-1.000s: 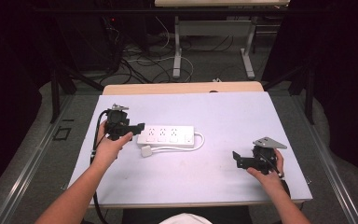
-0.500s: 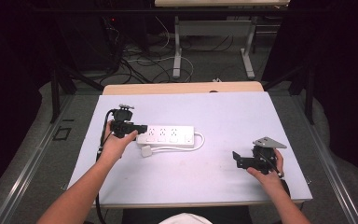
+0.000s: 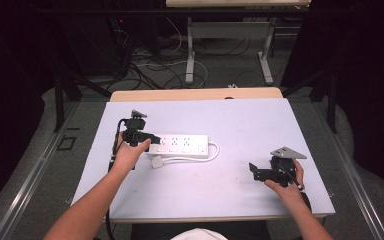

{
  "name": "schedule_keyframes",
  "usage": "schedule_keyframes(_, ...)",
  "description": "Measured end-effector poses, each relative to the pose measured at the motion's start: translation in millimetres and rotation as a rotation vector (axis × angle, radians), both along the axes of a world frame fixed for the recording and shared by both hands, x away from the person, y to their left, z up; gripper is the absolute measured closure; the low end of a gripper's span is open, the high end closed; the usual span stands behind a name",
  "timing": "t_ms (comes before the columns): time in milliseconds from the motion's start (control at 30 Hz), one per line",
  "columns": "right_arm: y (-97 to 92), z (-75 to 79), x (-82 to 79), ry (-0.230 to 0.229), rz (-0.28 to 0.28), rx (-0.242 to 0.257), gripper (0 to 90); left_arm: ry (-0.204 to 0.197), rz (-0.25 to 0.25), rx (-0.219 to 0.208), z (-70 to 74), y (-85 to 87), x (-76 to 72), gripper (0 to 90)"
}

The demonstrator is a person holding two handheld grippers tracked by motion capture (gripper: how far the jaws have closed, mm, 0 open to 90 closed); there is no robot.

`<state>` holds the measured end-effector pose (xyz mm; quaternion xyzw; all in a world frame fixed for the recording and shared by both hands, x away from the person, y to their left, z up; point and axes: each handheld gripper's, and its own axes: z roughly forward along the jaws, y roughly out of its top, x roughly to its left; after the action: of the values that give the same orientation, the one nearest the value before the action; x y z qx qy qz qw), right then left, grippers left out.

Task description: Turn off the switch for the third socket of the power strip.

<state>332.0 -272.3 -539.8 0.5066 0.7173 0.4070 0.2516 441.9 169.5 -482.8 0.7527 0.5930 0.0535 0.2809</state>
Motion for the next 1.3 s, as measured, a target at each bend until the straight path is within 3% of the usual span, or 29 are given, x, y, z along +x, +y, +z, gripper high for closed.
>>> schedule_keyframes(433,0.8,-0.6,0.2,0.003,0.007,-0.007,0.0,0.079,0.025,0.014,-10.9,-2.8,6.7,66.1)
schedule_keyframes(867,1.1,-0.6,0.1,0.005,0.009,-0.009,0.0,0.105,0.020,0.041,-19.9,-11.5,9.9,79.8)
schedule_keyframes(1300,1.6,-0.7,0.0,0.011,0.007,-0.006,0.0,0.125,0.017,0.031,-24.7,-14.6,11.5,86.0)
